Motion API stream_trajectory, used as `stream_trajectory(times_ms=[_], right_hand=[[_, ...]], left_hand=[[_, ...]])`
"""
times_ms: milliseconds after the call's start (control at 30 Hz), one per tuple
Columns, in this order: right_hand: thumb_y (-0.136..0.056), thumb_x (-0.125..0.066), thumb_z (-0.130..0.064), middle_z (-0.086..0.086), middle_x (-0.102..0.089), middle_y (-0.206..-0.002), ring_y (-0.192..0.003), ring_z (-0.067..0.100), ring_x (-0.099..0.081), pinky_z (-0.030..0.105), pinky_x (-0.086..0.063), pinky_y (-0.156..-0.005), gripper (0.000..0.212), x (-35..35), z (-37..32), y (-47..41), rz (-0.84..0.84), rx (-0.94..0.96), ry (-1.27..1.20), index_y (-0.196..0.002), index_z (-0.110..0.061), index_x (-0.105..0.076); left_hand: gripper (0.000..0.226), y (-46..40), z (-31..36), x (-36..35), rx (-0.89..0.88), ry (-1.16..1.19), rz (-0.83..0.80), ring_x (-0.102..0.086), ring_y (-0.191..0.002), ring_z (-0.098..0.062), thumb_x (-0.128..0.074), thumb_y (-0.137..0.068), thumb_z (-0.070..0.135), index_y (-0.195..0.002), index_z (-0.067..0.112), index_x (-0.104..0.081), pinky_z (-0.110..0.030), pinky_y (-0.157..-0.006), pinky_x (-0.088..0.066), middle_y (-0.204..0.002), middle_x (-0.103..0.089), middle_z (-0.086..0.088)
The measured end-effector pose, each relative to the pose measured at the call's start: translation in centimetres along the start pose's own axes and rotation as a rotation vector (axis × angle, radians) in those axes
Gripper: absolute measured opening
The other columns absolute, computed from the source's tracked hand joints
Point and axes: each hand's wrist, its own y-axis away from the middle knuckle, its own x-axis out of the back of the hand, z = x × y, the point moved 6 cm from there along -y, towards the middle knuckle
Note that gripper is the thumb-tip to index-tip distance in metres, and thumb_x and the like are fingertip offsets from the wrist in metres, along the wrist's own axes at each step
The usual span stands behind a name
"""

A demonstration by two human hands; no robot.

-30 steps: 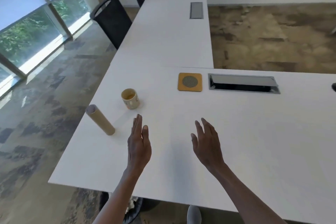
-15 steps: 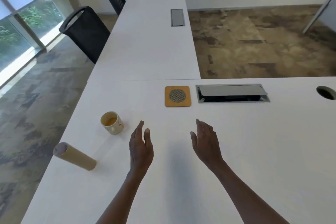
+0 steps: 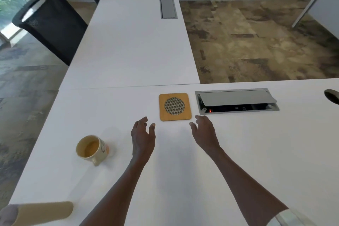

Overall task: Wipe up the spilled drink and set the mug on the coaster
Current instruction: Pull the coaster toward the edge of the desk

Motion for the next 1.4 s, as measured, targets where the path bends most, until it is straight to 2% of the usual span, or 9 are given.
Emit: stream_trajectory(times_ms=[367,600,700,767,933,1067,1167,1233,1400], right_hand=[[-0.092,-0.065,-0.024,0.018,-0.06,-0.1,-0.103,0.029,-0.057,0.037,-0.048,-0.087,0.038,-4.5,3.8,-8.0,-0.054,-0.196,-0.138,-0.118,0.003,-0.058],[-0.083,-0.076,-0.029,0.01,-0.046,-0.094,-0.091,0.022,-0.044,0.032,-0.041,-0.078,0.034,-6.4,4.3,-10.0,-0.082,-0.159,-0.095,-0.094,-0.007,-0.053],[-0.08,-0.079,-0.027,0.009,-0.048,-0.099,-0.09,0.021,-0.044,0.032,-0.042,-0.077,0.039,-6.9,4.4,-9.9,-0.086,-0.161,-0.095,-0.1,-0.001,-0.058],[-0.08,-0.08,-0.024,0.012,-0.05,-0.102,-0.09,0.021,-0.045,0.032,-0.042,-0.077,0.039,-7.1,4.6,-9.9,-0.081,-0.175,-0.113,-0.102,0.0,-0.059],[-0.078,-0.081,-0.018,0.013,-0.052,-0.109,-0.09,0.021,-0.048,0.03,-0.041,-0.077,0.044,-7.2,4.5,-10.0,-0.062,-0.184,-0.143,-0.112,-0.001,-0.057],[-0.077,-0.081,-0.015,0.012,-0.052,-0.118,-0.105,0.025,-0.056,0.034,-0.048,-0.088,0.055,-6.8,4.7,-9.5,-0.05,-0.191,-0.209,-0.124,-0.001,-0.055],[-0.076,-0.082,-0.012,0.012,-0.053,-0.122,-0.11,0.025,-0.056,0.04,-0.051,-0.094,0.059,-5.9,4.6,-8.8,-0.025,-0.196,-0.266,-0.128,-0.002,-0.054],[-0.076,-0.082,-0.01,0.012,-0.053,-0.12,-0.11,0.024,-0.056,0.041,-0.052,-0.093,0.058,-5.2,4.2,-8.0,-0.003,-0.176,-0.291,-0.126,-0.003,-0.055],[-0.073,-0.085,-0.012,0.011,-0.056,-0.116,-0.098,0.016,-0.054,0.033,-0.052,-0.085,0.057,-3.4,3.1,-5.1,0.038,-0.158,-0.335,-0.122,-0.005,-0.056]], left_hand=[[0.042,-7.1,-3.8,-8.6,0.216,-0.033,-0.141,-0.048,-0.134,-0.033,-0.053,-0.102,0.01,-0.143,0.001,-0.049,-0.036,-0.107,-0.036,-0.142,-0.053,-0.021],[0.048,-8.1,-4.1,-10.5,0.213,-0.021,-0.11,-0.061,-0.123,-0.029,-0.055,-0.094,-0.006,-0.142,0.0,-0.052,-0.027,-0.099,-0.042,-0.139,-0.056,-0.019],[0.043,-8.0,-3.9,-10.9,0.219,-0.009,-0.086,-0.067,-0.101,-0.028,-0.04,-0.081,-0.02,-0.105,0.001,-0.069,-0.007,-0.075,-0.038,-0.111,-0.069,-0.016],[0.039,-7.9,-3.7,-11.0,0.217,0.001,-0.059,-0.056,-0.071,-0.024,-0.032,-0.068,-0.022,-0.067,0.013,-0.051,-0.009,-0.057,-0.036,-0.078,-0.062,-0.009],[0.037,-7.9,-2.9,-10.9,0.302,0.134,-0.062,-0.02,-0.062,-0.022,-0.025,-0.062,-0.017,-0.059,0.019,-0.023,-0.027,-0.055,-0.02,-0.059,-0.03,0.0],[0.053,-7.8,-3.8,-11.0,0.427,0.187,-0.057,-0.041,-0.065,-0.02,-0.034,-0.073,-0.021,-0.056,0.028,-0.042,-0.021,-0.053,-0.042,-0.06,-0.058,0.012],[0.074,-7.2,-3.4,-10.5,0.404,0.217,-0.093,-0.05,-0.062,-0.01,-0.037,-0.077,-0.021,-0.053,0.043,-0.067,-0.005,-0.046,-0.041,-0.047,-0.059,0.032],[0.085,-6.6,-2.9,-10.0,0.364,0.243,-0.105,-0.052,-0.064,-0.012,-0.042,-0.077,-0.018,-0.058,0.06,-0.067,-0.008,-0.046,-0.043,-0.053,-0.064,0.032],[0.072,-4.5,-2.5,-7.7,0.337,0.301,-0.109,-0.053,-0.07,-0.015,-0.053,-0.081,-0.013,-0.07,0.056,-0.072,-0.017,-0.052,-0.045,-0.058,-0.067,0.023]])
